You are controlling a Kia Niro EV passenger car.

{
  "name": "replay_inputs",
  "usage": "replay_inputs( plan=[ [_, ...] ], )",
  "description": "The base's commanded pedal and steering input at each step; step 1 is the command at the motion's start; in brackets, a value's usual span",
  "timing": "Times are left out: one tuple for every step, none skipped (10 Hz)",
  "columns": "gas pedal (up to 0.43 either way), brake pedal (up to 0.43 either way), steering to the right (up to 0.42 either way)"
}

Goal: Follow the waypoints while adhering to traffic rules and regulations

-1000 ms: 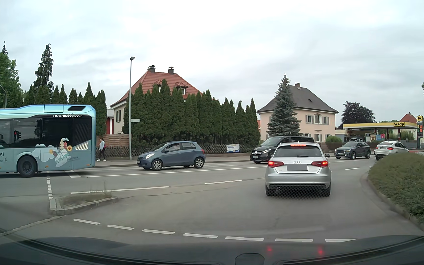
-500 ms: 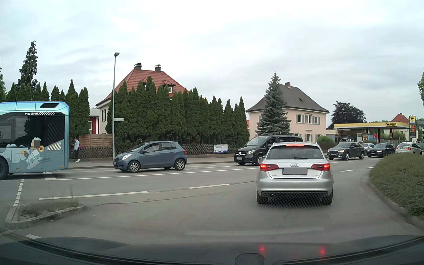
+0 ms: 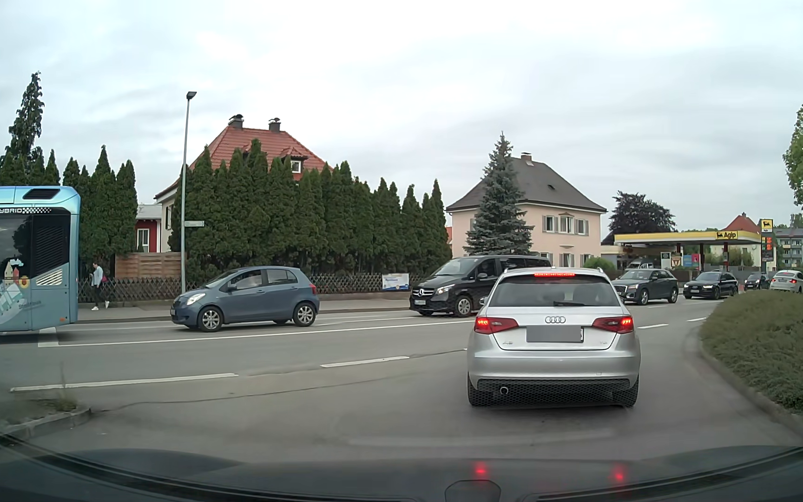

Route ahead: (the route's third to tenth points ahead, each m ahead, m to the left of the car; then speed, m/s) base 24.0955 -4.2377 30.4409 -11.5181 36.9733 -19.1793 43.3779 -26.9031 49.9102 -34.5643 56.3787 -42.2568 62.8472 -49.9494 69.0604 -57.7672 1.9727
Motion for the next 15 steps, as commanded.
replay_inputs(
  plan=[
    [0.0, 0.22, 0.132],
    [0.0, 0.226, 0.131],
    [0.0, 0.226, 0.13],
    [0.0, 0.232, 0.13],
    [0.0, 0.244, 0.129],
    [0.0, 0.25, 0.13],
    [0.0, 0.256, 0.13],
    [0.0, 0.256, 0.129],
    [0.0, 0.262, 0.129],
    [0.0, 0.262, 0.13],
    [0.0, 0.262, 0.13],
    [0.0, 0.262, 0.129],
    [0.0, 0.256, 0.13],
    [0.0, 0.25, 0.13],
    [0.0, 0.238, 0.13]
  ],
)
